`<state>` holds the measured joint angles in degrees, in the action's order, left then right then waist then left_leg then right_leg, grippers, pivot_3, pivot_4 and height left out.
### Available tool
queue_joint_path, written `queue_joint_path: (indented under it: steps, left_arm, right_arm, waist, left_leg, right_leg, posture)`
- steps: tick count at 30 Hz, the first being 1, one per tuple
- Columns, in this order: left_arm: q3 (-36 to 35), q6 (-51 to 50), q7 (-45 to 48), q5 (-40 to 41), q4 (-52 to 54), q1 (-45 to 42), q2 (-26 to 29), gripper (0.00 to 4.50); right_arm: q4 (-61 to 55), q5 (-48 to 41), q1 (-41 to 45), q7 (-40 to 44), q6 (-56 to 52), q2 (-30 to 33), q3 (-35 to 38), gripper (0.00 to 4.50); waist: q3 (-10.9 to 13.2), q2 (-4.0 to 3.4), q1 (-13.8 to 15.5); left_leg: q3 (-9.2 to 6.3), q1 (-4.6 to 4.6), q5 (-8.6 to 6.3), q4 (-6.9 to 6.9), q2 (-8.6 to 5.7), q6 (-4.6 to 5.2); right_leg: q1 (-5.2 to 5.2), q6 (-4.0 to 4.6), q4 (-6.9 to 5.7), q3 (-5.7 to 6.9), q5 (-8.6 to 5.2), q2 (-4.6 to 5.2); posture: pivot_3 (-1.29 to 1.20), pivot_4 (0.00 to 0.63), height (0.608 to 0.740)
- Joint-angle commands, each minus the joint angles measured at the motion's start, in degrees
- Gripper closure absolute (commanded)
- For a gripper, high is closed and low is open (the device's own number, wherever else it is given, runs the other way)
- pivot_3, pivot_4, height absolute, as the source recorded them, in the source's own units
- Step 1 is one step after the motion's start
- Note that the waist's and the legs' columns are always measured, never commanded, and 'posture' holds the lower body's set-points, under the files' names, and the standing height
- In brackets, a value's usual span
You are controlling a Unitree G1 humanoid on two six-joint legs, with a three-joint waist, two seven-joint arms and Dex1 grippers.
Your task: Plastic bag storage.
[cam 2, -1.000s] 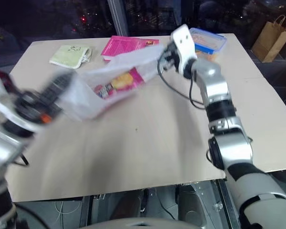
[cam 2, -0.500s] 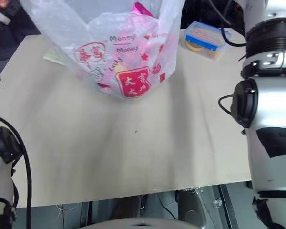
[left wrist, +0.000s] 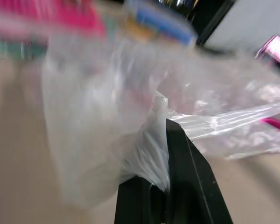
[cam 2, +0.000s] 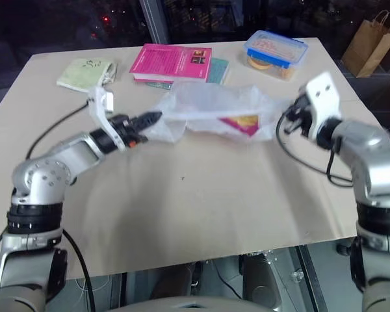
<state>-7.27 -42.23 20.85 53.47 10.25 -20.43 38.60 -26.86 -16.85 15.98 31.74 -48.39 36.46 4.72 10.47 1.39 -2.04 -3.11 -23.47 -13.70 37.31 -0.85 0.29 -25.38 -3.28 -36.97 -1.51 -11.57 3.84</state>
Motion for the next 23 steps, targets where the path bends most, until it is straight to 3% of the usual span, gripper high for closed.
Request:
queue_joint_path:
  steps: [1, 4, 5, 8, 12, 14, 19, 23]
  left_arm:
    - [0.71, 3.31, 2.32, -5.23, 5.87, 5.18, -0.52, 4.48]
    - [-1.51, 5.37, 5.18, -6.8, 7.64, 10.01, -0.69, 4.5]
    - [-3.23, 5.74, 6.1, -6.55, 8.22, 11.54, -0.53, 3.93]
    - [-6.72, 6.67, 9.61, -6.42, 10.62, 16.12, 1.01, 2.87]
    - [-12.38, 10.16, 15.68, -8.89, 14.15, 25.92, 3.79, 1.04]
    - [-16.79, 12.56, 18.32, -11.23, 14.27, 32.04, 4.91, 0.16]
    - [-22.51, 16.55, 23.43, -15.43, 11.95, 41.01, 5.77, 0.16]
    - [-23.35, 17.08, 25.28, -16.49, 10.83, 42.21, 5.8, 0.16]
  right_arm:
    - [-3.8, 3.29, -7.71, -2.1, 6.3, -0.72, -1.75, 4.5]
    - [-5.03, 2.21, -11.33, -0.39, 9.34, -0.25, 0.23, 3.7]
    - [-6.46, 1.19, -12.74, 1.35, 10.57, 0.58, 1.34, 3.2]
    - [-10.4, -3.33, -15.79, 4.13, 10.97, 1.21, 5.98, 1.88]
    - [-16.49, -10.06, -23.76, 9.09, 9.73, 3.33, 14.81, 0.0]
    - [-18.98, -14.87, -28.71, 11.31, 8.97, 3.46, 21.7, 0.0]
    - [-18.64, -16.24, -40.91, 18.63, 10.79, 6.51, 32.43, 0.0]
    - [-14.12, -12.38, -43.44, 19.3, 15.28, 7.65, 31.72, 0.0]
  waist:
    - [0.06, -0.06, 0.02]
    - [0.09, -0.1, -0.19]
    - [0.09, -0.08, -0.13]
    - [0.07, -0.03, -0.02]
    - [0.06, -0.04, 0.16]
    - [0.06, -0.04, 0.18]
    - [0.02, 0.0, 1.2]
    - [-0.14, 0.26, 1.45]
  left_leg:
    - [0.05, 0.07, 0.0, 0.0, -0.01, 0.01]
    - [0.23, 0.07, 0.03, 0.33, 0.02, 0.03]
    - [0.24, 0.14, 0.03, 0.48, 0.1, 0.03]
    - [0.19, 0.95, 0.02, 0.57, 0.33, 0.03]
    - [0.18, 1.0, 0.01, 0.55, 0.58, 0.01]
    - [0.22, 1.01, -0.01, 0.49, 0.6, 0.01]
    - [0.25, 0.92, -0.06, 0.44, 0.63, 0.08]
    - [0.28, 0.91, -0.08, 0.46, 0.77, 0.08]
  right_leg:
    - [0.05, -0.02, 0.01, -0.05, 0.0, 0.0]
    - [0.07, -0.2, 0.01, -0.21, 0.23, -0.09]
    - [0.21, -0.22, 0.07, -0.23, 0.34, -0.19]
    - [1.11, -0.23, 0.23, -0.1, 0.12, -0.3]
    - [1.16, -0.17, 0.26, -0.08, 0.08, -0.43]
    - [1.15, -0.08, 0.28, -0.09, 0.02, -0.43]
    - [1.14, -0.08, 0.49, -0.07, 0.02, -0.42]
    - [1.15, -0.1, 0.59, 0.01, 0.02, -0.35]
  posture:
    - [0.0, 0.15, 0.74]
    - [0.0, 0.15, 0.74]
    - [0.0, 0.15, 0.74]
    - [0.0, 0.15, 0.74]
    - [0.0, 0.15, 0.74]
    - [0.0, 0.15, 0.74]
    - [0.0, 0.15, 0.74]
    - [0.0, 0.15, 0.74]
